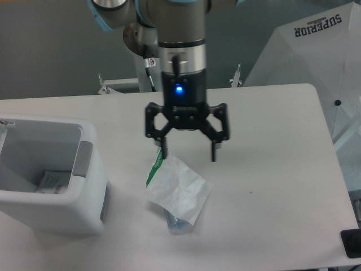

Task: Place the trash in the trash can
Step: 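Move the open gripper over the white plastic bag and lower it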

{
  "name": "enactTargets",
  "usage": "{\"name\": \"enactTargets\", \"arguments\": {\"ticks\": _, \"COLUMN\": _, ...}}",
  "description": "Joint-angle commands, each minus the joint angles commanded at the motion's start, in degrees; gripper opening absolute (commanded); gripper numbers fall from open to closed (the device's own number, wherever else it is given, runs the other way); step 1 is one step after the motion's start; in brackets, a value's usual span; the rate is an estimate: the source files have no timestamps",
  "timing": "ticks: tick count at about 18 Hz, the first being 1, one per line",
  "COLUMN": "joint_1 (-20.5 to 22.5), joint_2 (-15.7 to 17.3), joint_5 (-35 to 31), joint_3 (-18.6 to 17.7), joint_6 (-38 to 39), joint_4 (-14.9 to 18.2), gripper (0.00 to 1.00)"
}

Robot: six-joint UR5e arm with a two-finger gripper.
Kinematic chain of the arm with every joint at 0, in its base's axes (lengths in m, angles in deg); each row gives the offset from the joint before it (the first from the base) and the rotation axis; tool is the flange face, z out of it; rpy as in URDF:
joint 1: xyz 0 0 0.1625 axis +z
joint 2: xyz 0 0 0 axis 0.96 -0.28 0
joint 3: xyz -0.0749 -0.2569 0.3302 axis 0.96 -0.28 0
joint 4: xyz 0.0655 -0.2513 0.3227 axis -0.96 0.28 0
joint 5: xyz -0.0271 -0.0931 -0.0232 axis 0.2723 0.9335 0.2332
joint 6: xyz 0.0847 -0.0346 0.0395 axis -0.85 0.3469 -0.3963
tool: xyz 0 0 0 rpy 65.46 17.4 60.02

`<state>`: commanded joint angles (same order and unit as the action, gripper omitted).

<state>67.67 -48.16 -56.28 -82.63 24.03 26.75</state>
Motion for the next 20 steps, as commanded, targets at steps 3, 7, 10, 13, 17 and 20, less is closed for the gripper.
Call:
{"name": "enactTargets", "arguments": {"ticks": 3, "joint_1": 0.27, "joint_2": -0.70, "joint_5": -1.40, "joint_3": 0.00, "joint_6": -2.02, "joint_4": 0.09, "gripper": 1.00}}
{"name": "enactTargets", "arguments": {"ticks": 7, "joint_1": 0.09, "joint_2": -2.19, "joint_5": -4.66, "joint_3": -0.97, "joint_6": -1.85, "joint_4": -0.09, "gripper": 1.00}}
{"name": "enactTargets", "arguments": {"ticks": 10, "joint_1": 0.09, "joint_2": -4.13, "joint_5": -5.10, "joint_3": -1.05, "joint_6": 1.29, "joint_4": -1.48, "gripper": 1.00}}
{"name": "enactTargets", "arguments": {"ticks": 13, "joint_1": -0.17, "joint_2": -5.71, "joint_5": -5.10, "joint_3": -1.40, "joint_6": 10.26, "joint_4": -2.99, "gripper": 1.00}}
{"name": "enactTargets", "arguments": {"ticks": 17, "joint_1": -0.43, "joint_2": -4.32, "joint_5": -5.01, "joint_3": -8.85, "joint_6": 5.74, "joint_4": -4.21, "gripper": 1.00}}
{"name": "enactTargets", "arguments": {"ticks": 20, "joint_1": -0.26, "joint_2": -2.11, "joint_5": -4.75, "joint_3": -13.44, "joint_6": -5.52, "joint_4": -4.31, "gripper": 1.00}}
